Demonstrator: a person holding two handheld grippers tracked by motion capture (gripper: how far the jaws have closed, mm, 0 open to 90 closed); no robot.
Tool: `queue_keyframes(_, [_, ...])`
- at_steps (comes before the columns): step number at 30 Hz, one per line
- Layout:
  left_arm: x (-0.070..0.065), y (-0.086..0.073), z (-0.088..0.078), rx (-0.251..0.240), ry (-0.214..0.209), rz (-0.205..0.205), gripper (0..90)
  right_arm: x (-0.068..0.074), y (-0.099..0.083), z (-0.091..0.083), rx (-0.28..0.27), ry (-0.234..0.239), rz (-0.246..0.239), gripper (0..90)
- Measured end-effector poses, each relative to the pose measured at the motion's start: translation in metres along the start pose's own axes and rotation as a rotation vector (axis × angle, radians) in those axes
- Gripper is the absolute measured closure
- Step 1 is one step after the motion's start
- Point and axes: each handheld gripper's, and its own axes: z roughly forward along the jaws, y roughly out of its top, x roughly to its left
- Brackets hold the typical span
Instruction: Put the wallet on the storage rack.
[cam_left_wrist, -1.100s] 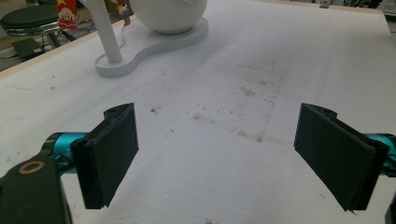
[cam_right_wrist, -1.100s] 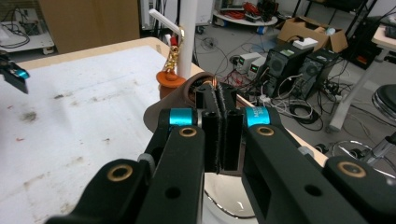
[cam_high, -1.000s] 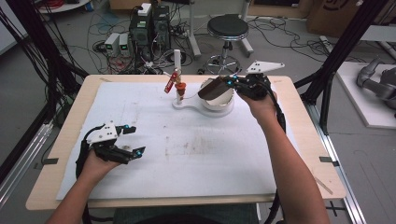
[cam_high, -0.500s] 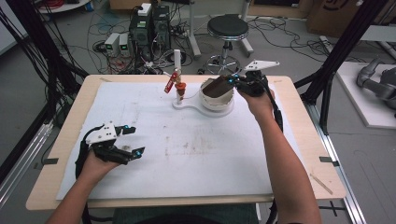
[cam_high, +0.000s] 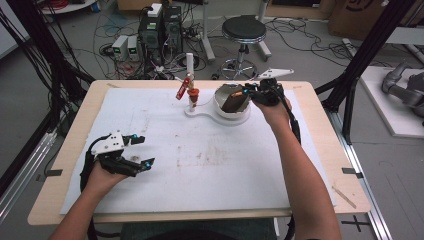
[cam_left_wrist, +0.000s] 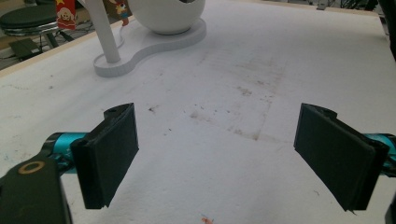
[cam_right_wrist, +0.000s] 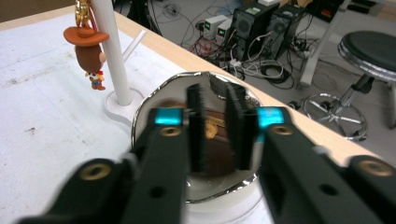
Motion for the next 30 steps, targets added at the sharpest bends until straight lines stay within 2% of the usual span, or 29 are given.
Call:
queue_keyframes(2, [0.0, 0.0, 0.0, 0.001, 0.002, 0.003, 13.7, 0.0, -0.001, -0.001, 0.0, 0.004, 0.009, 64.2])
queue_keyframes(6, [0.0, 0.0, -0.001, 0.001, 0.004, 0.004, 13.6, 0.002, 0.0, -0.005, -0.01, 0.024, 0.015, 54.0])
queue_keyframes(11, [0.0, 0.0, 0.0, 0.002, 0.003, 0.003, 13.7, 0.008, 0.003, -0.015, -0.042, 0.034, 0.001, 51.0])
queue_keyframes(24, [0.0, 0.001, -0.001, -0.001, 0.002, 0.002, 13.7, 0.032, 0.012, -0.042, -0.076, 0.107, -0.033, 38.3])
queue_keyframes(25, [0.0, 0.001, -0.001, -0.001, 0.002, 0.002, 13.6, 0.033, 0.012, -0.044, -0.079, 0.109, -0.035, 38.3])
queue_keyframes(27, [0.0, 0.001, -0.001, -0.002, 0.003, 0.0, 13.7, 0.037, 0.007, -0.05, -0.133, 0.1, -0.046, 38.3])
queue_keyframes(30, [0.002, 0.002, -0.002, -0.003, 0.006, 0.001, 13.6, 0.039, -0.001, -0.055, -0.12, 0.109, -0.052, 37.5])
